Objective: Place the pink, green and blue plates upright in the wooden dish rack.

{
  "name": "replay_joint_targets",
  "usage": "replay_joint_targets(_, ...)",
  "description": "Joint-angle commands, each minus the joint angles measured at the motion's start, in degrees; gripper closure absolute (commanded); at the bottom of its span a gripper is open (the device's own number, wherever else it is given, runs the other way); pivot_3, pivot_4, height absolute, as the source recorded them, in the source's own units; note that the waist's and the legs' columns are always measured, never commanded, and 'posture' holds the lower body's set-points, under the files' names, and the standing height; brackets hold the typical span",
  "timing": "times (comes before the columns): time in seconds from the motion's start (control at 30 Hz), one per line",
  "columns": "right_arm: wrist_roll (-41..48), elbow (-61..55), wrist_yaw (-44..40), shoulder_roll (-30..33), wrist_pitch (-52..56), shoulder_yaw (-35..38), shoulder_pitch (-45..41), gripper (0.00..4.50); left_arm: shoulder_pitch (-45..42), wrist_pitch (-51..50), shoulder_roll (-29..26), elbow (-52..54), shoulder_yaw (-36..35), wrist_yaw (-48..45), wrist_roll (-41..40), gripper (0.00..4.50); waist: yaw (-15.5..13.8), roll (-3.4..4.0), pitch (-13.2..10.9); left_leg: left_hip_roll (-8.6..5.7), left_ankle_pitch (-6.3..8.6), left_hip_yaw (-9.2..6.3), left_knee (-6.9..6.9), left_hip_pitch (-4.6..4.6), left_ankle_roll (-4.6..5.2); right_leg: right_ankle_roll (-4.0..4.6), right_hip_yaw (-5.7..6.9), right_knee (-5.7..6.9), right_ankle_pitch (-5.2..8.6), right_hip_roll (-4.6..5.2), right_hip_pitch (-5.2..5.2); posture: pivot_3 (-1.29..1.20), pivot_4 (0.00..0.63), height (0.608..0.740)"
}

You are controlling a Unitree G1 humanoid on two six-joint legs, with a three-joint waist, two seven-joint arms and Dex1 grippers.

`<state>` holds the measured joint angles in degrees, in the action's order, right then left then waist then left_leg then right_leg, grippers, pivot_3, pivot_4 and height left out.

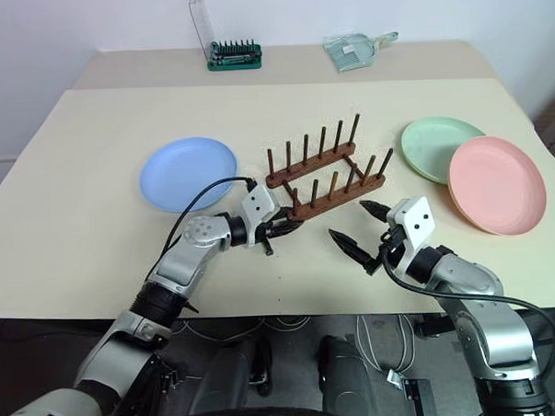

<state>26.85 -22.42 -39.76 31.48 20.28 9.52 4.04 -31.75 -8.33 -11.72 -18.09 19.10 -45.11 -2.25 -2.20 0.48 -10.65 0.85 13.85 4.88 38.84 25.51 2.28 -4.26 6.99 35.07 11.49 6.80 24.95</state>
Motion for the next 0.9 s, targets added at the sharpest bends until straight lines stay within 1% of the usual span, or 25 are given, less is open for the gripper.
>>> replay_joint_targets(0.03, 0.8, -0.6, -2.3, 2.6, -0.7, 3.2, 2.2, 0.00, 0.4, 3.7, -2.1, 0.3, 0.4, -3.2, 0.6, 3.73, 0.0, 0.00, 0.0, 0.00, 0.00, 0.00, 0.00, 0.00, 0.00, 0.00, 0.00, 0.00, 0.00, 0.00, 0.00, 0.00, 0.150, 0.740)
replay_joint_targets(0.17, 1.6, -0.9, -5.8, 6.6, 1.0, 5.0, 6.7, 0.00, 0.5, 7.3, -3.6, 1.5, 0.0, -8.6, -1.9, 3.73, 0.0, 0.00, 0.0, 0.00, 0.01, 0.01, -0.02, 0.05, 0.01, 0.01, 0.01, -0.01, 0.01, 0.00, 0.04, 0.00, 0.150, 0.740)
replay_joint_targets(0.23, 1.4, -0.7, -7.0, 8.1, 1.4, 5.7, 8.7, 0.00, 0.3, 6.8, -4.8, 2.1, 0.3, -13.0, -3.5, 3.73, 0.0, 0.00, 0.0, 0.00, 0.01, 0.02, -0.01, 0.05, 0.01, 0.00, 0.00, -0.01, 0.01, 0.00, 0.05, 0.00, 0.150, 0.740)
replay_joint_targets(0.3, 1.2, -0.5, -7.7, 8.9, 1.5, 6.2, 10.2, 0.00, 0.2, 7.1, -5.9, 2.3, 0.8, -16.5, -4.1, 3.73, 0.0, 0.00, 0.0, 0.00, 0.04, 0.02, -0.01, 0.05, -0.04, 0.00, 0.00, -0.01, 0.01, 0.01, 0.05, 0.00, 0.150, 0.740)
replay_joint_targets(0.4, 0.5, 0.1, -7.7, 8.7, 0.5, 6.8, 10.9, 0.00, -0.1, 7.4, -6.1, 2.1, 0.2, -19.6, -5.5, 3.73, 0.0, 0.00, 0.0, 0.01, 0.08, 0.01, -0.01, 0.04, -0.11, 0.00, 0.00, -0.01, 0.02, 0.00, 0.05, 0.00, 0.150, 0.740)
replay_joint_targets(0.57, 0.5, 0.6, -8.0, 8.5, -0.1, 7.1, 11.3, 0.00, -0.8, 7.7, -5.7, 0.7, -0.3, -21.0, -5.1, 3.73, 0.0, -0.01, 0.0, 0.01, 0.08, 0.01, -0.01, 0.05, -0.11, -0.01, 0.00, -0.02, 0.02, 0.00, 0.05, 0.00, 0.150, 0.740)
replay_joint_targets(0.67, 0.1, 1.9, -8.7, 8.6, -1.5, 7.4, 11.7, 0.00, -1.3, 7.1, -5.4, -1.0, -0.2, -20.1, -4.1, 3.73, -0.1, -0.01, 0.0, 0.01, 0.03, 0.01, -0.01, 0.05, -0.03, -0.01, 0.00, -0.02, 0.02, 0.00, 0.05, 0.00, 0.150, 0.740)
replay_joint_targets(0.73, -0.2, 3.0, -9.2, 8.8, -2.4, 7.8, 12.0, 0.00, -1.0, 6.5, -5.5, -1.1, -0.6, -19.1, -3.8, 2.70, -0.1, -0.01, 0.0, 0.01, 0.04, 0.02, 0.01, 0.05, -0.03, -0.01, 0.00, -0.03, 0.02, 0.01, 0.04, 0.00, 0.150, 0.740)
replay_joint_targets(0.77, -0.2, 3.4, -9.5, 9.1, -2.7, 8.1, 12.1, 0.00, -0.7, 7.0, -5.9, -0.9, -0.7, -18.2, -3.1, 2.31, 0.0, -0.01, 0.0, 0.00, 0.04, 0.01, 0.01, 0.05, -0.02, -0.01, 0.00, -0.03, 0.02, 0.00, 0.04, 0.00, 0.150, 0.740)
replay_joint_targets(0.83, -0.4, 4.4, -10.1, 9.5, -3.4, 9.0, 12.4, 0.00, 0.2, 6.8, -6.8, 0.4, -1.1, -16.4, -2.1, 1.37, 0.0, -0.01, 0.0, 0.01, 0.03, 0.01, 0.00, 0.05, -0.02, -0.01, 0.00, -0.02, 0.01, 0.00, 0.04, 0.00, 0.150, 0.740)
replay_joint_targets(0.9, -0.7, 5.1, -10.7, 9.8, -3.9, 9.5, 12.7, 0.00, 1.1, 5.3, -7.6, 1.9, -1.4, -15.4, -2.2, 1.37, 0.0, -0.01, 0.0, 0.01, 0.03, 0.01, 0.00, 0.04, -0.02, -0.01, 0.00, -0.02, 0.01, 0.00, 0.04, 0.00, 0.150, 0.740)
